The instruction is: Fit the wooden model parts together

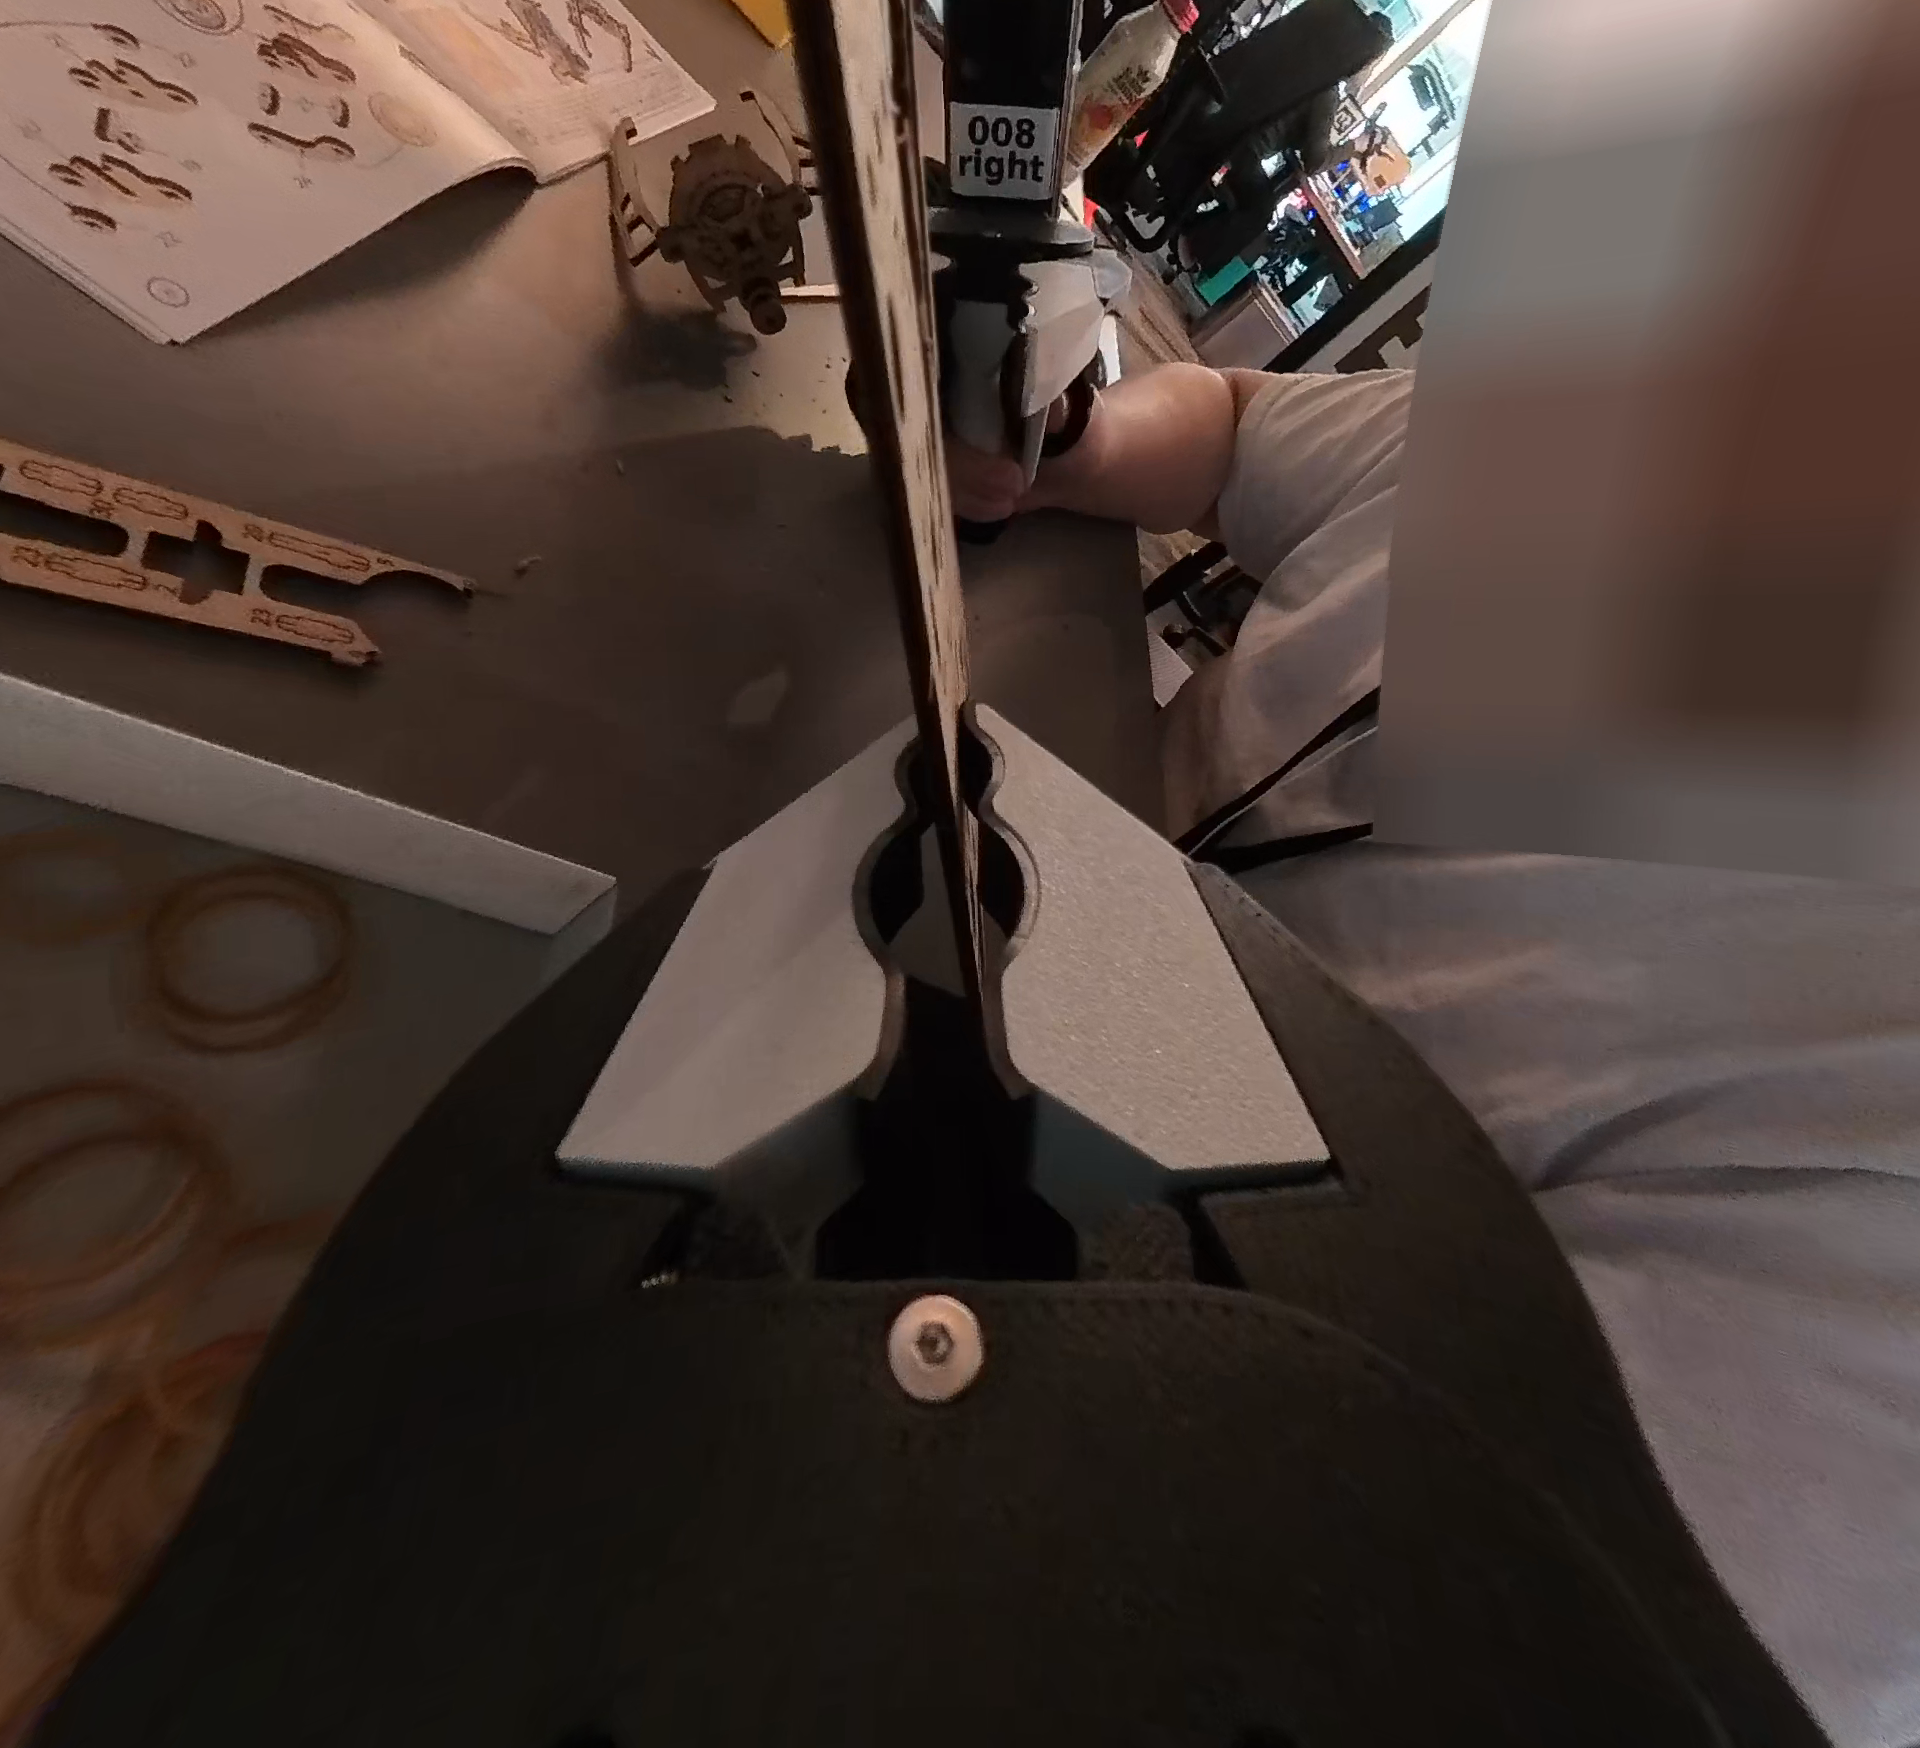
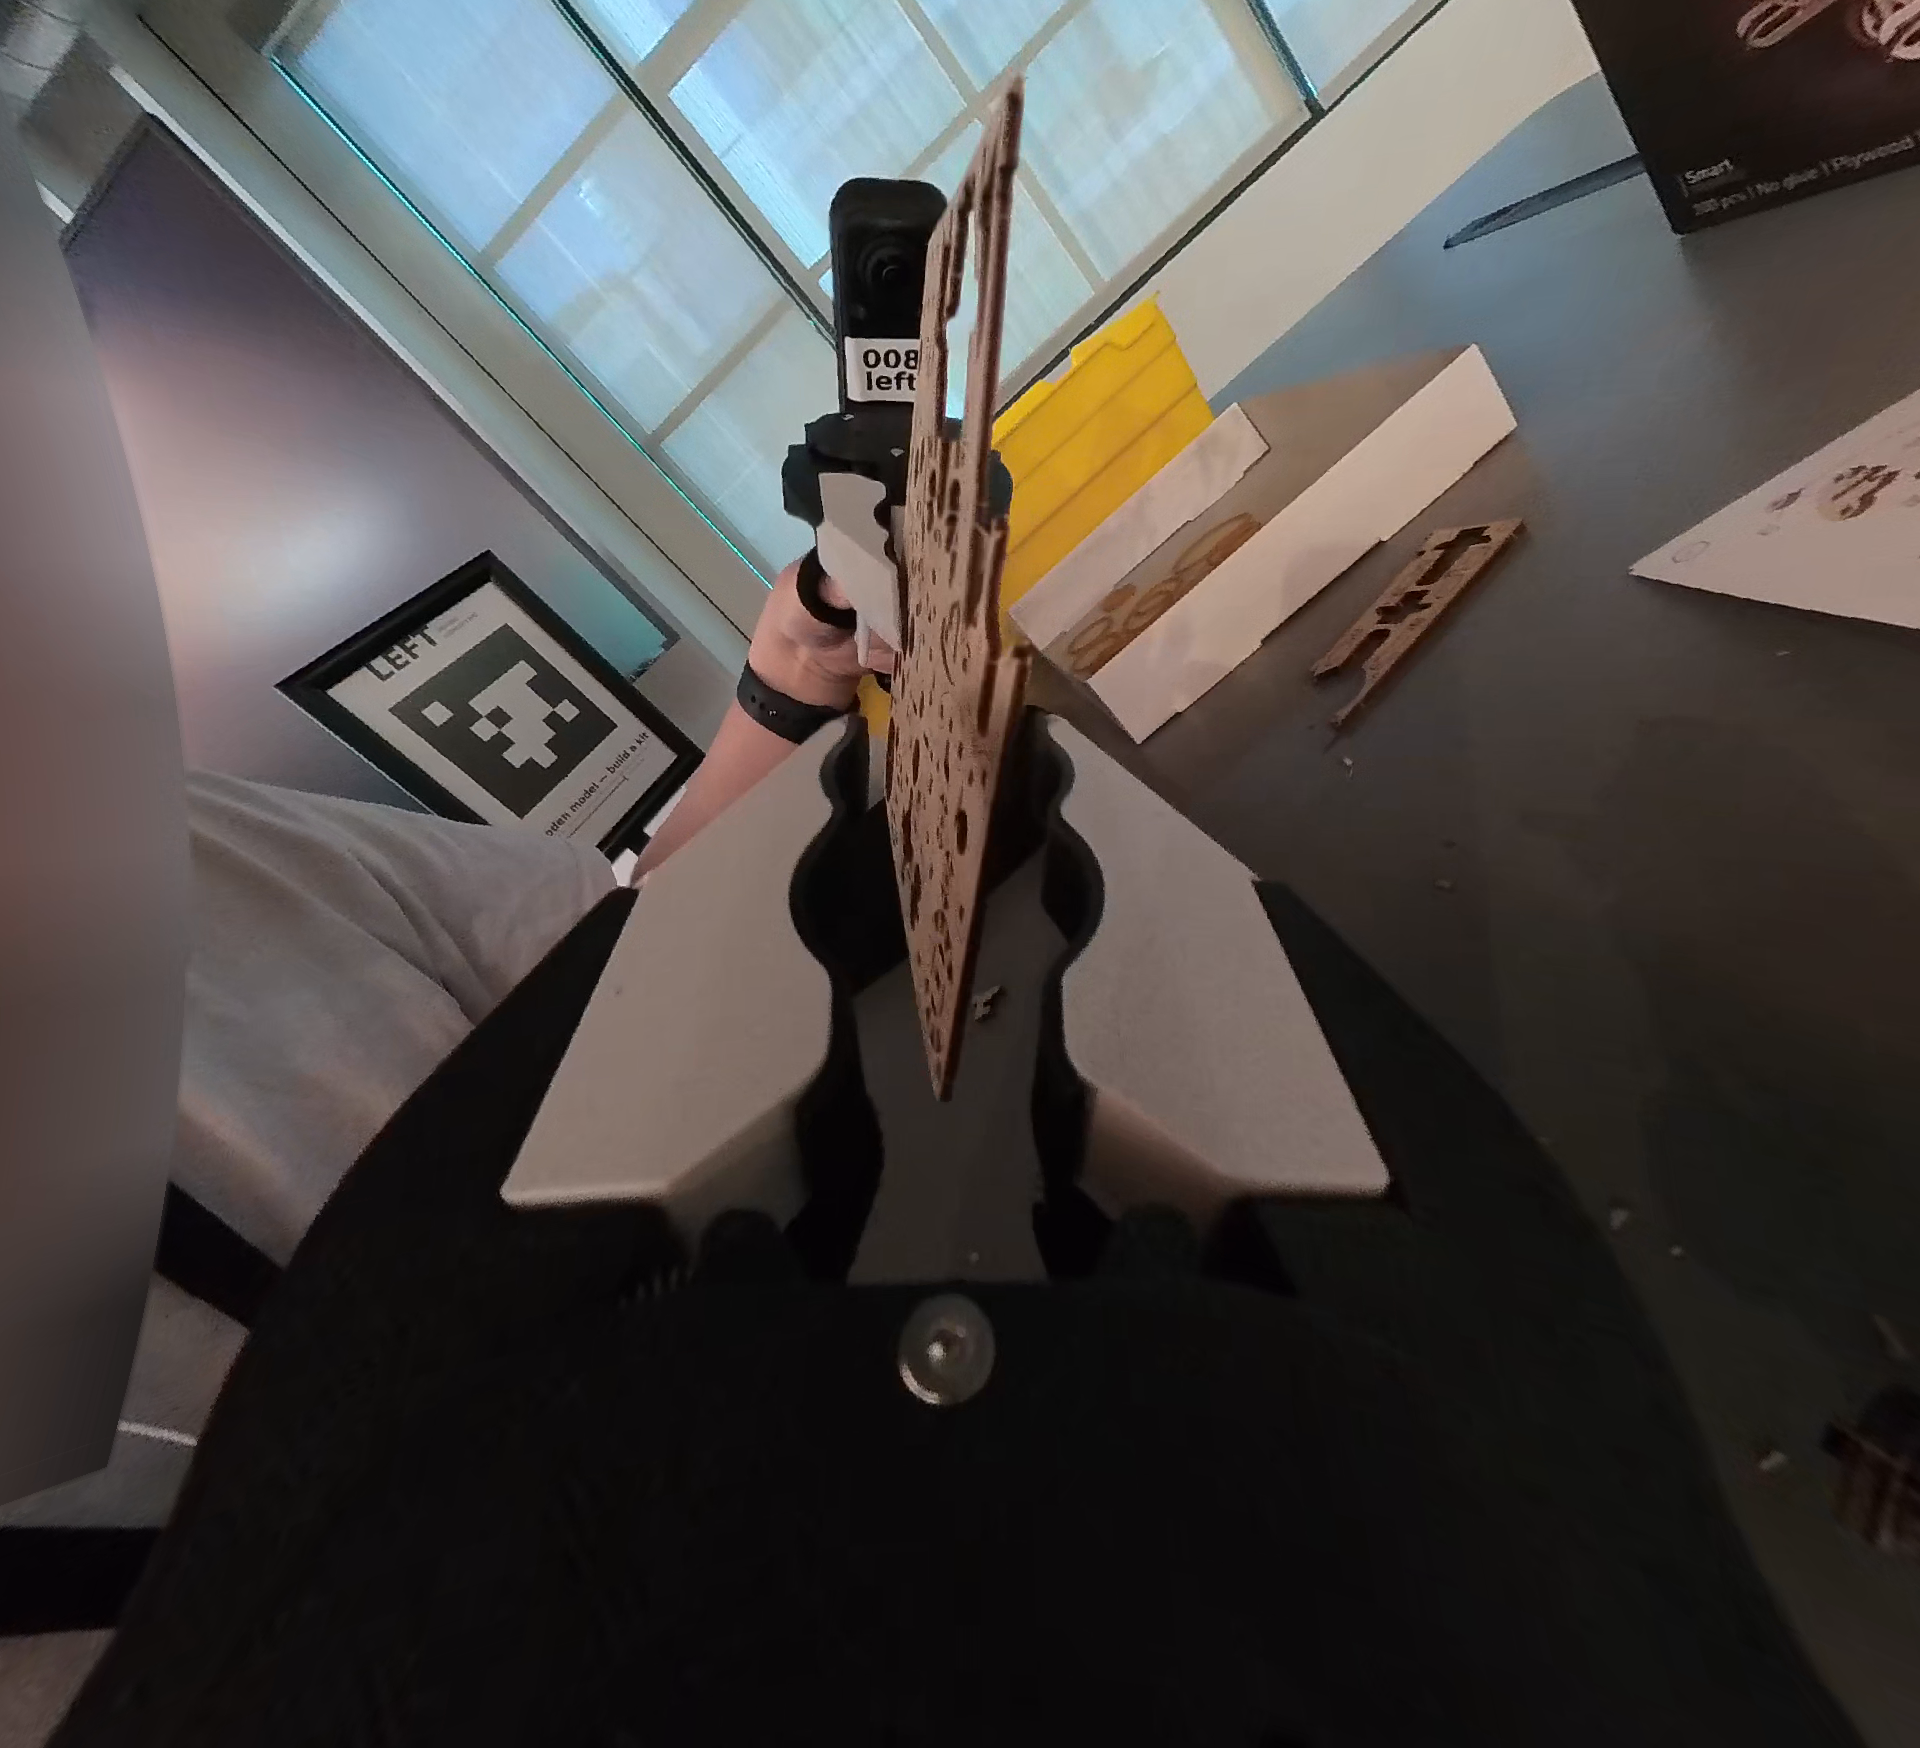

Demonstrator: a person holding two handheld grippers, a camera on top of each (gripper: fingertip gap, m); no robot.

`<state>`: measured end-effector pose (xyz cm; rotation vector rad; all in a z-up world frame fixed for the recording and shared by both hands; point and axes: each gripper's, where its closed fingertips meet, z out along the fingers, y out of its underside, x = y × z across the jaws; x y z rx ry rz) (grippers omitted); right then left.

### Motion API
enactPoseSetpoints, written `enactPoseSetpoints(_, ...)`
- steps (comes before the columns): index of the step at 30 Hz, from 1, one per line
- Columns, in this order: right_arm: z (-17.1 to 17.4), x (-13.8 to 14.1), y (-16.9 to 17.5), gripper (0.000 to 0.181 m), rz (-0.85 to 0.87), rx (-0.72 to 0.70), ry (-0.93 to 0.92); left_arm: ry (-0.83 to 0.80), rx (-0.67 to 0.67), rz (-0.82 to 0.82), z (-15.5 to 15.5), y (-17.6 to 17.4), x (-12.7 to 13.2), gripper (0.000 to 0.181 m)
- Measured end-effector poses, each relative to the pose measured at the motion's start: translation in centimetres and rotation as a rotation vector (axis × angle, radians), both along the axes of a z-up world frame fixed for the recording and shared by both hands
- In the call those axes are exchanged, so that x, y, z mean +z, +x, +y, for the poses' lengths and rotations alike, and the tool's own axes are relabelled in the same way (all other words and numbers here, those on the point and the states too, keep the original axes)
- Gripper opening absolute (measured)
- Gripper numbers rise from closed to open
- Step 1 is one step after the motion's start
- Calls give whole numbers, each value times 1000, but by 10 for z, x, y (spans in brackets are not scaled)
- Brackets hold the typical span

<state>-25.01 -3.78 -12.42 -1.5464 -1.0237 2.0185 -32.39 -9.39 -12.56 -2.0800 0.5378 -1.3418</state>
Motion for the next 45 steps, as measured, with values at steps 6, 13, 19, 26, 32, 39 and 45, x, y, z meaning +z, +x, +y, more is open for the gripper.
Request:
enactPoseSetpoints(6, 1, 1, 1, 27, 3, 6, -23, -8, 6, -5, 1, -1, 0, 1)
enactPoseSetpoints(13, 1, 6, 3, 23, 21, 6, -48, -13, 12, -24, 1, 0, 2, 1)
enactPoseSetpoints(19, 2, 7, 2, 22, 17, 10, -66, -35, 13, -57, 4, 3, 1, 1)
enactPoseSetpoints(26, 1, 7, -1, 19, 5, 12, -31, -90, -25, -94, 4, 20, -5, 1)
enactPoseSetpoints(32, -3, -6, -3, 8, -72, 29, -12, -110, -43, -94, 4, 30, -10, 1)
enactPoseSetpoints(39, -5, -11, -2, 5, -108, 63, -16, -118, -42, -85, 6, 31, -15, 1)
enactPoseSetpoints(45, -8, -13, -2, 4, -127, 92, -9, -128, -50, -64, 4, 31, -18, 1)
